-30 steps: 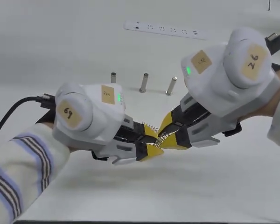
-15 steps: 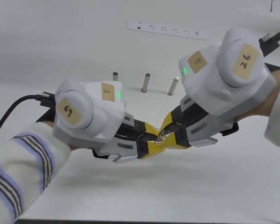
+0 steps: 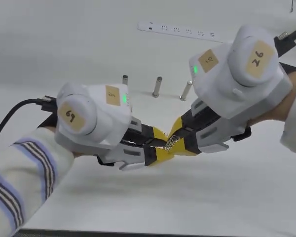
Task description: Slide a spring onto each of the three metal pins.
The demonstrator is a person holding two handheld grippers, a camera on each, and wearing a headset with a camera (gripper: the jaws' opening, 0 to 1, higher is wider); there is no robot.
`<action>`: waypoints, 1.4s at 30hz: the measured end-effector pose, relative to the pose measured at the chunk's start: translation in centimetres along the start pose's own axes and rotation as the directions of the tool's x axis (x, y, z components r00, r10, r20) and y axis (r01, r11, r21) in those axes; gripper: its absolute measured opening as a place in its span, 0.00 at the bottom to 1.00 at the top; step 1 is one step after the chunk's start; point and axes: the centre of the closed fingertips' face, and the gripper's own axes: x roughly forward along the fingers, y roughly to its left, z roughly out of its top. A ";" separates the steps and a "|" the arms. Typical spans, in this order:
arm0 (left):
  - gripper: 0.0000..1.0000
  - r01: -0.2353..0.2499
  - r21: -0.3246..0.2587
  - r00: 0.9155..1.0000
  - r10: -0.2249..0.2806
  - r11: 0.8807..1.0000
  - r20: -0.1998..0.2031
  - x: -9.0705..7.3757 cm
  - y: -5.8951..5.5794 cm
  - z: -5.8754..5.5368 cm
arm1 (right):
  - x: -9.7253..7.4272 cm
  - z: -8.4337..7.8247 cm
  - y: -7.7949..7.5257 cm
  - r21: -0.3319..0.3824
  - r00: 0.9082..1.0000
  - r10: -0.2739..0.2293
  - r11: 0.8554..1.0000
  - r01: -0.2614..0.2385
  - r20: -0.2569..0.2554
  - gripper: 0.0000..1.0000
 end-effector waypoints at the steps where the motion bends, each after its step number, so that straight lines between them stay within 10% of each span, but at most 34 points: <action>1: 0.02 -0.004 0.001 1.000 0.004 1.000 0.001 -0.1 0.1 0.0 | 0.0 0.1 0.0 0.008 1.000 -0.003 1.000 0.003 0.000 0.08; 24: 0.10 -0.109 -0.082 0.994 0.109 0.991 -0.004 -2.9 1.5 -1.0 | 0.4 1.6 -0.7 -0.055 1.000 -0.006 0.998 0.006 0.008 0.08; 37: 0.33 -0.216 -0.214 0.976 0.214 0.953 -0.036 -6.6 2.9 -2.3 | -0.5 0.7 -0.8 -0.048 0.998 -0.043 0.998 0.041 -0.038 0.08; 42: 0.51 -0.289 -0.229 0.957 0.282 0.929 -0.064 -7.8 4.0 -3.8 | -0.8 0.4 -0.7 -0.050 0.998 -0.042 0.998 0.040 -0.048 0.08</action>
